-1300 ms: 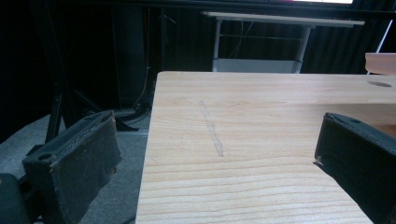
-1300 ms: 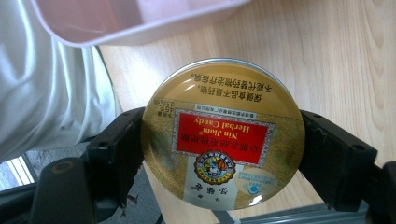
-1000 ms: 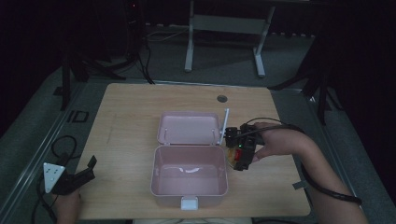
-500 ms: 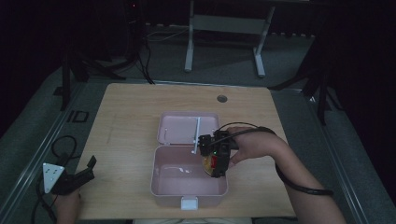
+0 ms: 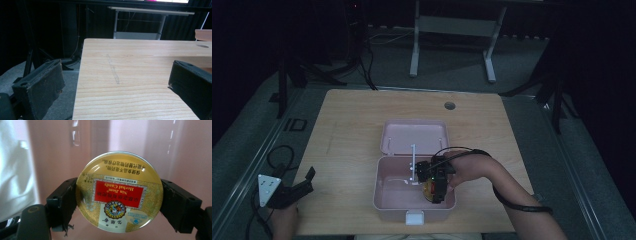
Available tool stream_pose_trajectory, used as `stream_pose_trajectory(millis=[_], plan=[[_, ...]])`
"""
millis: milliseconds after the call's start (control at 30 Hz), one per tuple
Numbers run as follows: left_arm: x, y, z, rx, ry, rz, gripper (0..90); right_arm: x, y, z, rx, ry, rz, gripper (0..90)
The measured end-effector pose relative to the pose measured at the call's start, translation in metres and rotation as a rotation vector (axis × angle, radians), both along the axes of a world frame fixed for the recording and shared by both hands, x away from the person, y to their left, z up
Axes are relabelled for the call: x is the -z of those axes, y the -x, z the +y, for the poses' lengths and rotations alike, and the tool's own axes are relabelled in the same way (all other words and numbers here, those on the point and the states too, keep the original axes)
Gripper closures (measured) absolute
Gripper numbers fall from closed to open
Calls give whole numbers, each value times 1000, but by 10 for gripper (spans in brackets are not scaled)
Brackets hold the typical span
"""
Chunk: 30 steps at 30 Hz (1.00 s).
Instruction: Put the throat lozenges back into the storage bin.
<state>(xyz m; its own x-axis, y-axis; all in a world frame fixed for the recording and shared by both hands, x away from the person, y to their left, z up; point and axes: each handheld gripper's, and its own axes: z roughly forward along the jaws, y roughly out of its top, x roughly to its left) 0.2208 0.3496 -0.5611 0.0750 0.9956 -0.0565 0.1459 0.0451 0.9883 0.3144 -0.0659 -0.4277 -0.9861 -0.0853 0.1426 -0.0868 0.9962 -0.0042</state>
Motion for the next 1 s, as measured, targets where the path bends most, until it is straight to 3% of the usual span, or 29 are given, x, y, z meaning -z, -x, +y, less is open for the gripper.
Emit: stream_pose_trajectory(millis=[533,800,1000], plan=[[0,1,-1,-3,-7,-5,4,42,-7,0,45,25,-14,204],[0,1,-1,-2,-7,-4,4,58,-6,3,16,77,-15,204],[0,0,-1,0,-7,-2,4,69,-5,6,1,126,17,203]])
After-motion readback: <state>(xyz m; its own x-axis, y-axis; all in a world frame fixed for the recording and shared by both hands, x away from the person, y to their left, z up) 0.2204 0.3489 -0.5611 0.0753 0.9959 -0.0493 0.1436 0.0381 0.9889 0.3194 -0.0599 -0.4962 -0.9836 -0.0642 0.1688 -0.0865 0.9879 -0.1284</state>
